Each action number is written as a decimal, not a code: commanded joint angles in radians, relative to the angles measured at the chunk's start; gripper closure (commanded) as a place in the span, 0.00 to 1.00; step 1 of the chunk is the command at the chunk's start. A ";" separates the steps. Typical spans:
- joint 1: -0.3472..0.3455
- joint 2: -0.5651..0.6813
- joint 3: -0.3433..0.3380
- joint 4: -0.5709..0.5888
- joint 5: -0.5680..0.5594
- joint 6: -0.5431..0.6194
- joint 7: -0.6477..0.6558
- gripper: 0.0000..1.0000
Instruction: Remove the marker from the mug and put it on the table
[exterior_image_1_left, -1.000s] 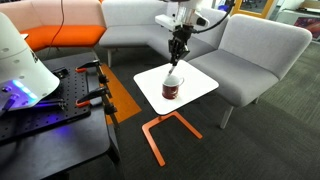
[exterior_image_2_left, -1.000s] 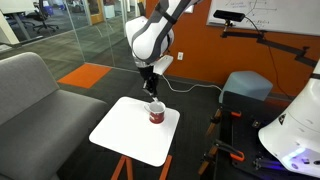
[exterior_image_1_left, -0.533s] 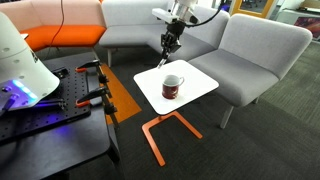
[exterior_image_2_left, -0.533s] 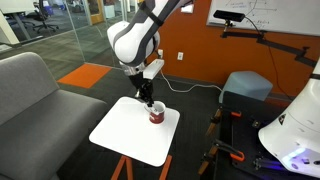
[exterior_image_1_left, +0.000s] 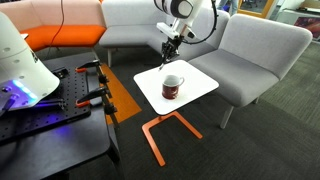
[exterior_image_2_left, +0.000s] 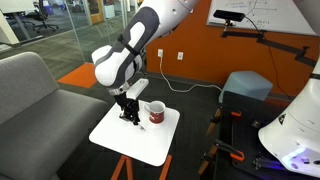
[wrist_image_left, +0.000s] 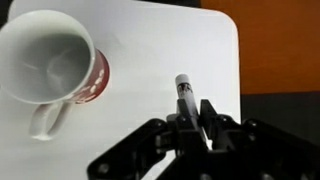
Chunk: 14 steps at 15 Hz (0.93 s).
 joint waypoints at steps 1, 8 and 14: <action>0.008 0.094 -0.010 0.118 0.016 -0.048 0.004 0.95; 0.010 0.189 -0.034 0.212 0.008 -0.029 0.029 0.56; 0.014 0.115 -0.045 0.161 -0.009 0.031 0.016 0.24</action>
